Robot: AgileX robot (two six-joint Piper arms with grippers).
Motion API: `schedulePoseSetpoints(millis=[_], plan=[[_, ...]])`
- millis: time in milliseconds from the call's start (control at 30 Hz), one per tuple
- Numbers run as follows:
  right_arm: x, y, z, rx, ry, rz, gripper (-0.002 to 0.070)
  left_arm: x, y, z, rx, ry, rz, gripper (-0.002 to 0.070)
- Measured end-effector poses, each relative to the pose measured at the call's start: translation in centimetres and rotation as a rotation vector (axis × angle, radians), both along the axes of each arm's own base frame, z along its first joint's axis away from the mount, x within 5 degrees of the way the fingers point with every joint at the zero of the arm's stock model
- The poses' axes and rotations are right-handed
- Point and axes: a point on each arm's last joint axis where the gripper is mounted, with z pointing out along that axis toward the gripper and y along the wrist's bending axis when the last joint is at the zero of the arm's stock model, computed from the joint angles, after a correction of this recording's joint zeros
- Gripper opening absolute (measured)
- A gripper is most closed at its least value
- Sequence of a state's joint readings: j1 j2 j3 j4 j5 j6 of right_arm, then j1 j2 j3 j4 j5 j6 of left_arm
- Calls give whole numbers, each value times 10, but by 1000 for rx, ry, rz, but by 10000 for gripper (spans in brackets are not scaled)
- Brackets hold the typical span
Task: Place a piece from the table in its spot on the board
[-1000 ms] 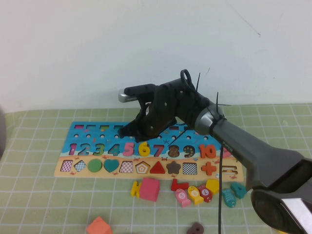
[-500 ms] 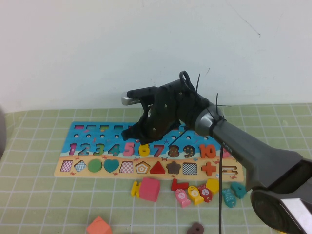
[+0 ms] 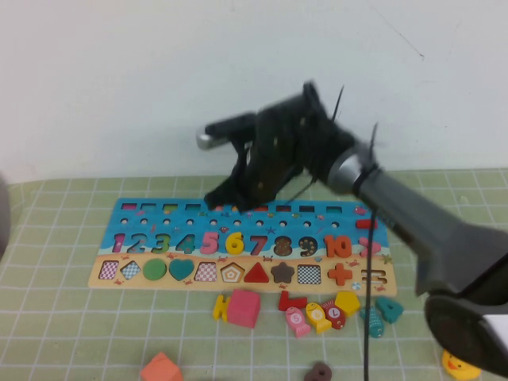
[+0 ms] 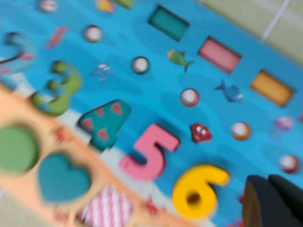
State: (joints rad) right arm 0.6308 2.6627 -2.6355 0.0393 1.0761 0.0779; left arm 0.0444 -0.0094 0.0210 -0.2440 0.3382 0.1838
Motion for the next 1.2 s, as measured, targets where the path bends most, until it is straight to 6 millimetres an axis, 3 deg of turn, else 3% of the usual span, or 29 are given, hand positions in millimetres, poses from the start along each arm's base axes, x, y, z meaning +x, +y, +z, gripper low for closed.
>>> schedulePoseSetpoints(millis=[200, 433, 733, 933, 1033, 1200], plan=[[-21, -16, 79, -50, -57, 133, -1, 0, 0, 0, 0, 0, 0, -1], [-49, -34, 172, 42, -198, 159, -1, 0, 0, 0, 0, 0, 0, -1], [-102, -60, 264, 202, -302, 220, -1, 0, 0, 0, 1, 0, 0, -1], [-137, -84, 302, 240, -338, 233, -1, 0, 0, 0, 1, 2, 0, -1], [-154, -95, 309, 241, -320, 243, -1, 0, 0, 0, 1, 2, 0, -1], [-181, -118, 302, 165, -275, 251, -1, 0, 0, 0, 2, 2, 0, -1]])
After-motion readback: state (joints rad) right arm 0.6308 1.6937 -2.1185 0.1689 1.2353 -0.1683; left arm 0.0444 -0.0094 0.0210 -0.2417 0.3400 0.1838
